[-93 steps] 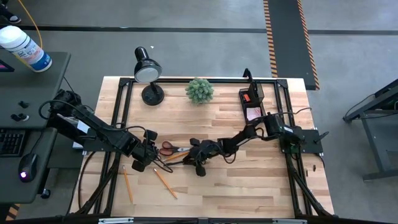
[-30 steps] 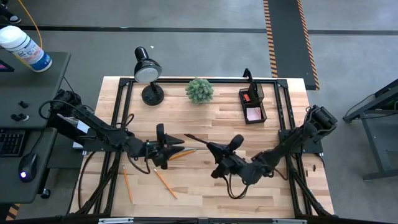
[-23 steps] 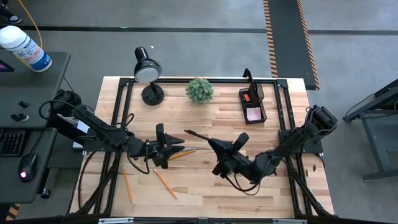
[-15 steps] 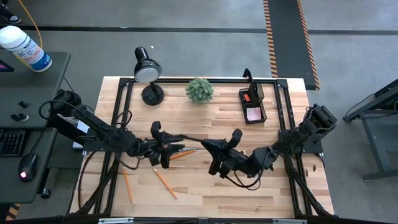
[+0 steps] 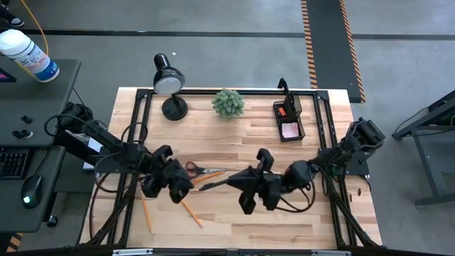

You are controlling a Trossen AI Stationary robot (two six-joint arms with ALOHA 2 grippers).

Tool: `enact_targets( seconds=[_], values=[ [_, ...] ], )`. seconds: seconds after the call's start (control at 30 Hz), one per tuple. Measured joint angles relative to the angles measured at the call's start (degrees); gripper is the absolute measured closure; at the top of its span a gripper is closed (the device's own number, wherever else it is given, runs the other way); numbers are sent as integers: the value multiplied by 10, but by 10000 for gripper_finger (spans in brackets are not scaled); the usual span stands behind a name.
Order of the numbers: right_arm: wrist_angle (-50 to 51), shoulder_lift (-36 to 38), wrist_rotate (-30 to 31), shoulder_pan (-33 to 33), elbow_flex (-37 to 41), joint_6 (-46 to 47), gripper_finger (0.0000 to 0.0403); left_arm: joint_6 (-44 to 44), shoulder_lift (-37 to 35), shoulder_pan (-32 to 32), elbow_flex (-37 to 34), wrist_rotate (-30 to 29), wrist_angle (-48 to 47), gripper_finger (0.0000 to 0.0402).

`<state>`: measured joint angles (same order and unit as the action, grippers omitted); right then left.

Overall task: Pick and place office supplies into organizer
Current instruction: Put the ballpen into the desk organizer

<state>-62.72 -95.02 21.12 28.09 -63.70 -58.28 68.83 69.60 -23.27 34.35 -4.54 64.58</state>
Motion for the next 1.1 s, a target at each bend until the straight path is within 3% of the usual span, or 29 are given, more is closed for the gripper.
enact_targets(
  seconds=[0.13, 0.4, 0.63, 1.1],
  values=[
    [6, 0, -74, -36, -2, 59, 376, -37, 0, 0, 12, 27, -7, 273],
    [135, -3, -181, -84, -66, 142, 376, -68, 0, 1, 37, -45, -45, 272],
    [227, -3, -262, -100, -105, 173, 376, -87, 0, 1, 37, -54, -23, 272],
    [227, -4, -321, -143, -110, 225, 376, -120, 0, 18, 37, 9, -26, 272]
  ],
)
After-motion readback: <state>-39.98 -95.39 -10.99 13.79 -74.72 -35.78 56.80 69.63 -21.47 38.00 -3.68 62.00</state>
